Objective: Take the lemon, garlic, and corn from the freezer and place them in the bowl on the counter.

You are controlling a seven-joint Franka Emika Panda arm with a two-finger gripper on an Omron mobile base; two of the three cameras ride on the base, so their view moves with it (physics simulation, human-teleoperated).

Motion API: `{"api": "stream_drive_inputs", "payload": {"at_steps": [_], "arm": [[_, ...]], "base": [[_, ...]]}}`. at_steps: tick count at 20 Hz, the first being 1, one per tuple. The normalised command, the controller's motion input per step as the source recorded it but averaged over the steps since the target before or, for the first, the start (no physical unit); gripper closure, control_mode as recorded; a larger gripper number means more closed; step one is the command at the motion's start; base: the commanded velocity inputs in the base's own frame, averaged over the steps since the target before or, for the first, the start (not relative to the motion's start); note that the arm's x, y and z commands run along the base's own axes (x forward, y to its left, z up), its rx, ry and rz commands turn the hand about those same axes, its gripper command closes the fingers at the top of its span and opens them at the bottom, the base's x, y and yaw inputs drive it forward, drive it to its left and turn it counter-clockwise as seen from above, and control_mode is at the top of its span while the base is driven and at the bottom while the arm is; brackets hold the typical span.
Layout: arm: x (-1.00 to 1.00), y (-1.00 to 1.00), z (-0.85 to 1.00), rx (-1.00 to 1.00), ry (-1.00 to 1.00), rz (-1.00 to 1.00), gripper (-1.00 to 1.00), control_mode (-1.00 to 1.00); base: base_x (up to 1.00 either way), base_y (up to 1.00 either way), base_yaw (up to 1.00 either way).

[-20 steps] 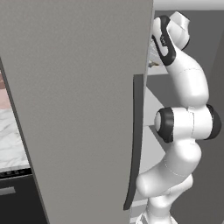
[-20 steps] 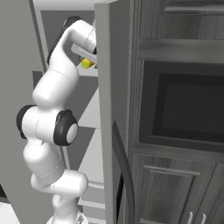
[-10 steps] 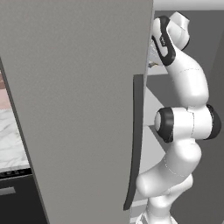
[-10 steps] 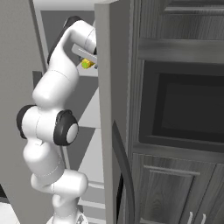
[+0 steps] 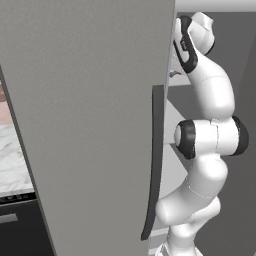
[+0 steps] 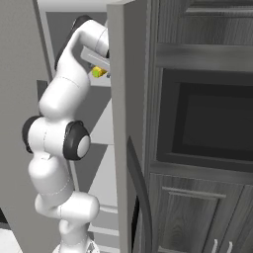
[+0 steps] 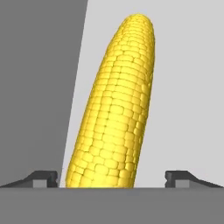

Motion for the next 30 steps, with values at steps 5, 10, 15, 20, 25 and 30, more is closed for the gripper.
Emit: {"api": "stream_drive_inputs", "payload": {"at_steps": [5, 10, 15, 20, 25, 30], "arm": [[0.12, 0.15, -0.46, 0.00, 0.06, 0.03, 1.00, -1.00], [0.01, 0.00, -0.13, 0.00, 0.01, 0.05, 1.00, -1.00], [-0.05, -0.02, -0.03, 0.00, -0.01, 0.00, 1.00, -1.00], [-0.50, -0.08, 0.03, 0.00, -0.05, 0.00, 1.00, -1.00], [-0.59, -0.04, 0.02, 0.00, -0.11, -0.02, 1.00, -1.00], [-0.45, -0.02, 0.03, 0.00, -0.19, -0.02, 1.00, -1.00]], "base": [[0.00, 0.00, 0.00], [0.00, 0.00, 0.00], [0.00, 0.00, 0.00], [0.00, 0.00, 0.00], [0.00, 0.00, 0.00], [0.00, 0.00, 0.00]]}}
